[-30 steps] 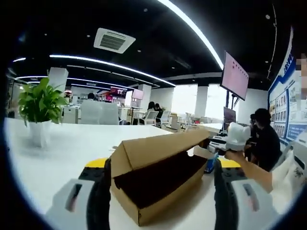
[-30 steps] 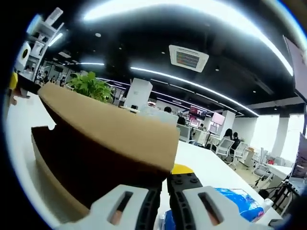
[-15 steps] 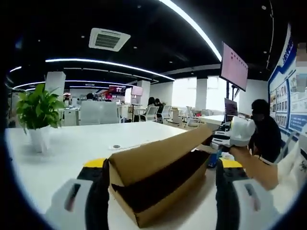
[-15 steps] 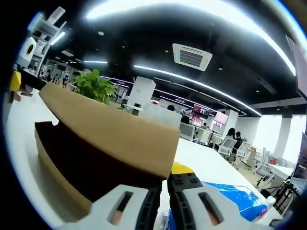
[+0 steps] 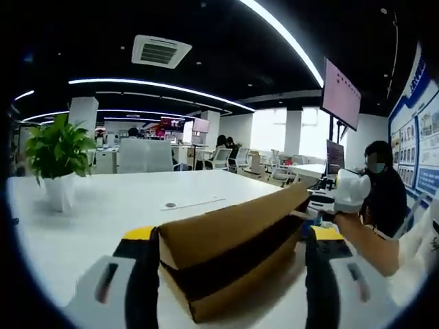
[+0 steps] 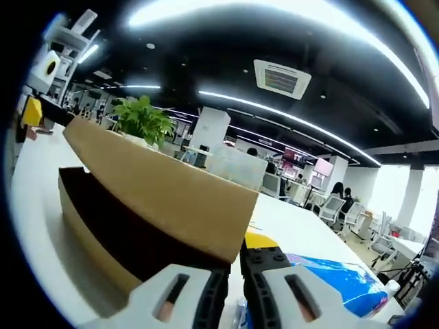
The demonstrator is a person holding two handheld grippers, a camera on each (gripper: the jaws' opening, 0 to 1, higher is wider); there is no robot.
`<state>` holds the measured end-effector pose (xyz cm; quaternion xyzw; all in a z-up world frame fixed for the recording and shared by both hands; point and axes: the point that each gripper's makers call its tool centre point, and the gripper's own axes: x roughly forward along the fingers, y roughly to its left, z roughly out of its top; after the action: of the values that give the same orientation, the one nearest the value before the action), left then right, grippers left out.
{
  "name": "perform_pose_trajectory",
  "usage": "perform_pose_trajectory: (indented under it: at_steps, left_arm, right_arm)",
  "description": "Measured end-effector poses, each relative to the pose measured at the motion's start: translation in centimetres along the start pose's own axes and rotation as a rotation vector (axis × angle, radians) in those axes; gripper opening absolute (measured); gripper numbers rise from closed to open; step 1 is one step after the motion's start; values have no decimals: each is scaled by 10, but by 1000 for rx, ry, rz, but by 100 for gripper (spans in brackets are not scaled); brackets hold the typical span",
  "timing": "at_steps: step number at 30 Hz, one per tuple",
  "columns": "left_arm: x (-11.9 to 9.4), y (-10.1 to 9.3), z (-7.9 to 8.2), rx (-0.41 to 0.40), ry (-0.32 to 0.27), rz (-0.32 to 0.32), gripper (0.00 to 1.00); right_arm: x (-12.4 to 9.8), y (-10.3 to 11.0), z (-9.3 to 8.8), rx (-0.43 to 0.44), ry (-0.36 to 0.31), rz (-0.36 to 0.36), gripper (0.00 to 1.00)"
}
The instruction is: Operate the shoe box by opening the lid, removing the specified soft item, and placing it in the target area until the item is outside and the box remains undamaged.
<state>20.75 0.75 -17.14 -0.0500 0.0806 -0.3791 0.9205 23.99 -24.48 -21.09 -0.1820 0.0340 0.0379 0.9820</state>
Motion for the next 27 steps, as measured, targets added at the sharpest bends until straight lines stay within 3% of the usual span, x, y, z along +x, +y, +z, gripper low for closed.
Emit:
perform_pose_trajectory:
  at_steps: [8, 9, 10, 12, 18, 21, 27]
  left_arm:
    - [-4, 17, -6, -64, 3, 30, 60]
    - [-4, 17, -7, -66, 5, 30, 61]
    - [-3, 18, -17, -100, 59, 26, 64]
    - [1, 23, -26, -93, 85, 45, 71]
    - [3, 24, -30, -138, 80, 34, 63]
    - [3, 27, -31, -105, 92, 62, 55]
    - [4, 28, -32, -116, 91, 65, 56]
  right_arm:
    - [0, -1, -1, 59, 1, 5, 2]
    - [1, 0, -1, 50, 1, 4, 2]
    - [1, 0, -1, 50, 1, 6, 2]
    - [0, 0, 0, 56, 1, 8, 2]
    - [0, 1, -1, 38, -1, 11, 2]
    - [0, 2, -1, 33, -1, 18, 2]
    - [-1, 5, -2, 10, 4, 38, 3]
